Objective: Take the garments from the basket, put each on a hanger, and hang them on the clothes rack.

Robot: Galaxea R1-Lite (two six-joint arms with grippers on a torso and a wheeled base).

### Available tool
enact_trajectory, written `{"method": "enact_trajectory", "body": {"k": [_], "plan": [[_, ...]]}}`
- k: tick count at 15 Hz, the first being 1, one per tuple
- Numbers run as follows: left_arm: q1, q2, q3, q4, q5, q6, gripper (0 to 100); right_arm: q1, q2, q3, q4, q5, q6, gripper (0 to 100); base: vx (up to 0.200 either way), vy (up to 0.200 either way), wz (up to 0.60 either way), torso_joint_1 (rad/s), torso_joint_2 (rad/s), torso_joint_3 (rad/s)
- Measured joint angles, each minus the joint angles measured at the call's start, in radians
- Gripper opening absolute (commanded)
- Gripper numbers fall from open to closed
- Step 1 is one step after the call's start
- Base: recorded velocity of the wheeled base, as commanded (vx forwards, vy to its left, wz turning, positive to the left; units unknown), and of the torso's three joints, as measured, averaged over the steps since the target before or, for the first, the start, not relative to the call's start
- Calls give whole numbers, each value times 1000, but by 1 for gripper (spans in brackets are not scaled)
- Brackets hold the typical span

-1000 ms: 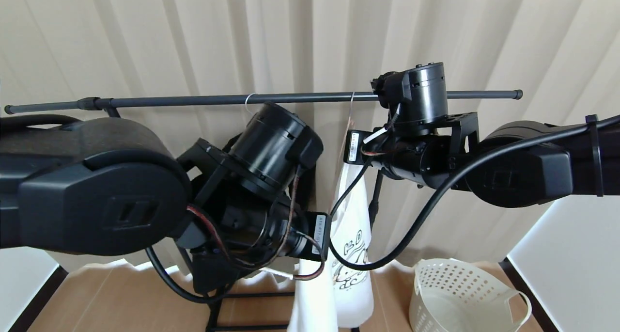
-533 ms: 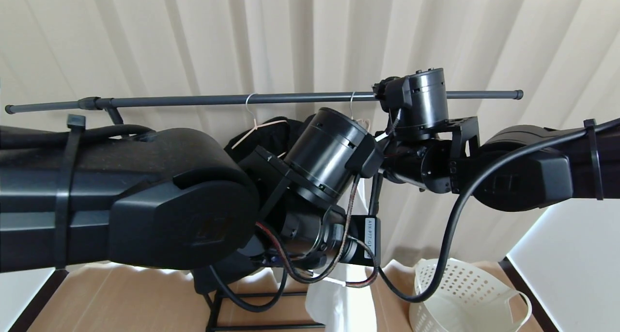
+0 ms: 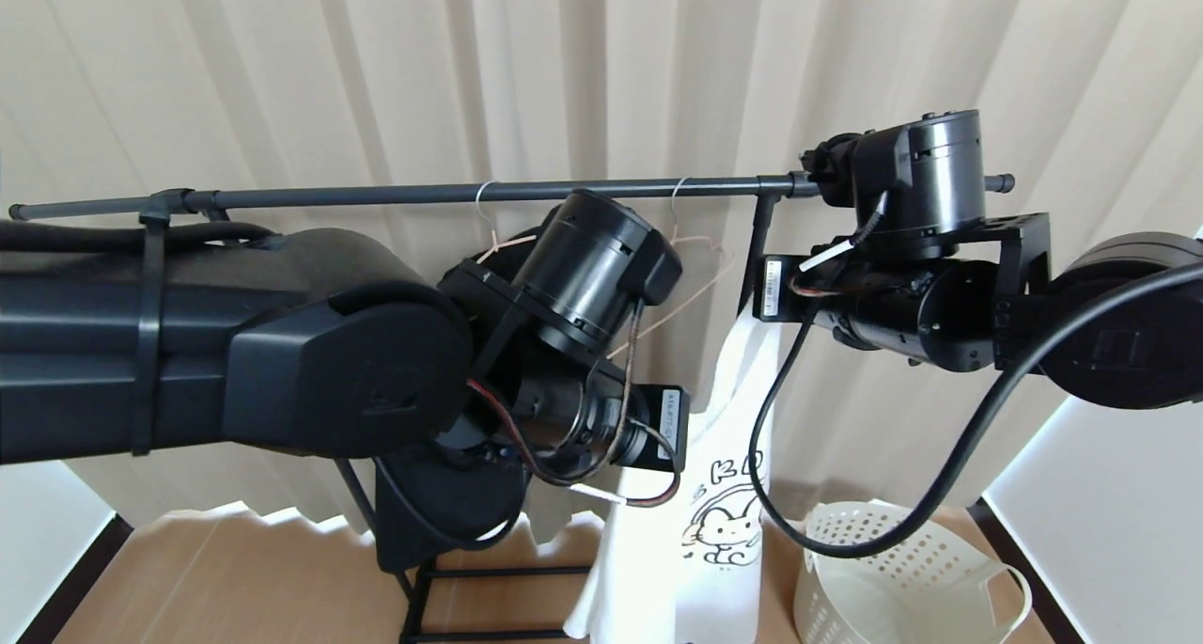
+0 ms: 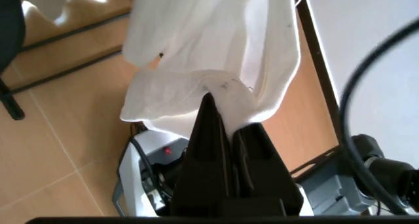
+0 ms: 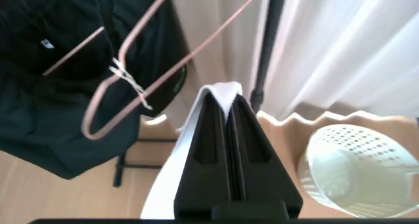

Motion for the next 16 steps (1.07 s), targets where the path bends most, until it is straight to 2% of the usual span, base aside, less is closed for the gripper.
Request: {"method": "enact_trajectory", "body": {"k": [2, 5, 9, 10, 14, 16], "plan": [[46, 5, -16, -52, 2, 44, 0, -7, -30, 35, -6, -41, -42, 0, 0, 0, 0, 0, 0, 0], [106, 35, -81, -71, 9, 100, 0, -4, -55, 78, -11, -86, -81, 0, 0, 0, 0, 0, 0, 0], [121, 79, -136, -72, 15, 124, 0, 8, -72, 94, -11, -103, -107, 0, 0, 0, 0, 0, 0, 0], [120, 87, -143, -72, 15, 126, 100, 9, -76, 96, -10, -103, -109, 0, 0, 0, 0, 0, 0, 0], [106, 100, -144, -67, 16, 126, 100, -7, -104, 103, -8, -103, -160, 0, 0, 0, 0, 0, 0, 0], [87, 99, -128, -64, 31, 123, 100, -34, -123, 119, -5, -102, -211, 0, 0, 0, 0, 0, 0, 0]]}}
